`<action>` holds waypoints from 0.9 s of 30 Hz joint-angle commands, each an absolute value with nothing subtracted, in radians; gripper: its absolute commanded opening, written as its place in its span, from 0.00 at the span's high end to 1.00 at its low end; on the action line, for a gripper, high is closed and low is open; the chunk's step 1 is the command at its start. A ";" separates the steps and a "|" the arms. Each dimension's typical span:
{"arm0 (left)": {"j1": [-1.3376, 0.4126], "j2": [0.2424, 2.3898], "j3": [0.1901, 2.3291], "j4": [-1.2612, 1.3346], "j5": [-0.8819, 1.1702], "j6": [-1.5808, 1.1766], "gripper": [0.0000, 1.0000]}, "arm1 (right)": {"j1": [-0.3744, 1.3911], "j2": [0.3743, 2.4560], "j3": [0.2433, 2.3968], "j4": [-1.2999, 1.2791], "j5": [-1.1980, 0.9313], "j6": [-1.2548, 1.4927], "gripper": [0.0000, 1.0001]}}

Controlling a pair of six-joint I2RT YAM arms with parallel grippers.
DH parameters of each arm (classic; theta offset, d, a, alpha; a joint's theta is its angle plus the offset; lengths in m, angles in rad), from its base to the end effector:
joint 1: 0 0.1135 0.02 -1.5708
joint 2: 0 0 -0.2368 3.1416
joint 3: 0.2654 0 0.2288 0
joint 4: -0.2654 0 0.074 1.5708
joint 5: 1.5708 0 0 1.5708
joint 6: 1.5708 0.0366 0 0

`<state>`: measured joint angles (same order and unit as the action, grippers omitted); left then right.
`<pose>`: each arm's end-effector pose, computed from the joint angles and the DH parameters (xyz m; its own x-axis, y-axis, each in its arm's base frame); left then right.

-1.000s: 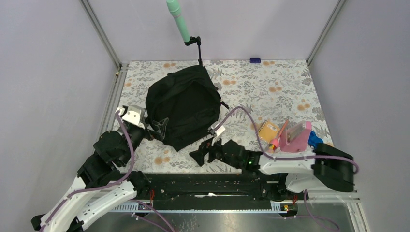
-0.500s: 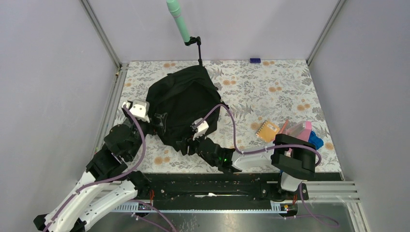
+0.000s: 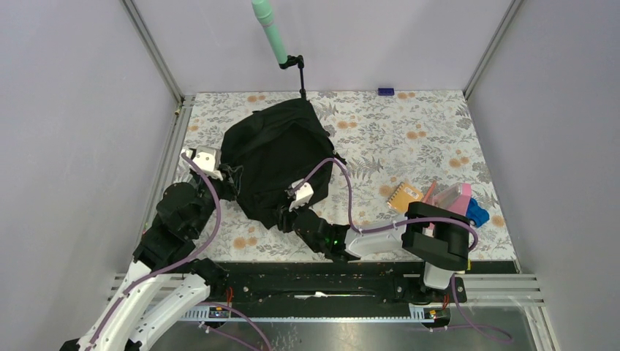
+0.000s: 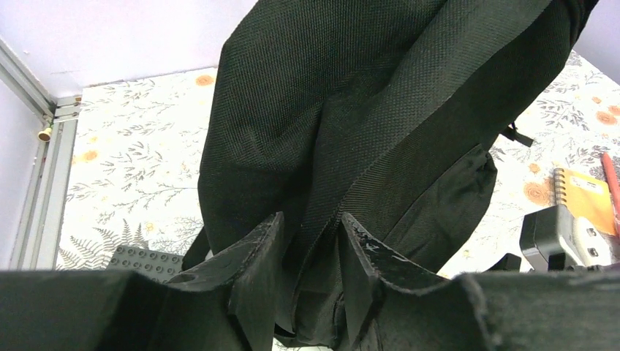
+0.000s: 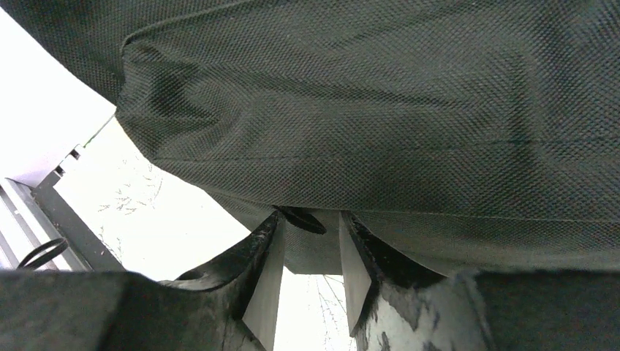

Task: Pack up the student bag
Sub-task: Unzip the student bag at the center of the board.

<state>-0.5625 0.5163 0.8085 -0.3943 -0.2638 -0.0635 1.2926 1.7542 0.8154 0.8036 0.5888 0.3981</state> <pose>0.1040 -0.0543 0.3403 -0.1048 -0.0063 -0.9945 0.2894 0.9565 -0.0366 0.1144 0.3267 0.1896 -0.2855 0.1742 -0.9424 -0.5834 0.7485 0.3151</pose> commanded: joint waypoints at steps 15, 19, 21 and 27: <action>-0.509 0.553 0.815 -0.330 -0.141 -0.101 0.94 | 1.323 1.781 0.915 0.750 0.708 0.319 0.95; -0.505 0.551 0.814 -0.328 -0.143 -0.104 0.98 | 1.323 1.757 0.887 0.725 0.755 0.330 1.00; -0.501 0.551 0.815 -0.329 -0.151 -0.104 0.99 | 1.322 1.742 0.877 0.706 0.764 0.332 1.00; -0.491 0.545 0.812 -0.327 -0.169 -0.106 1.00 | 1.314 1.709 0.872 0.645 0.763 0.301 1.00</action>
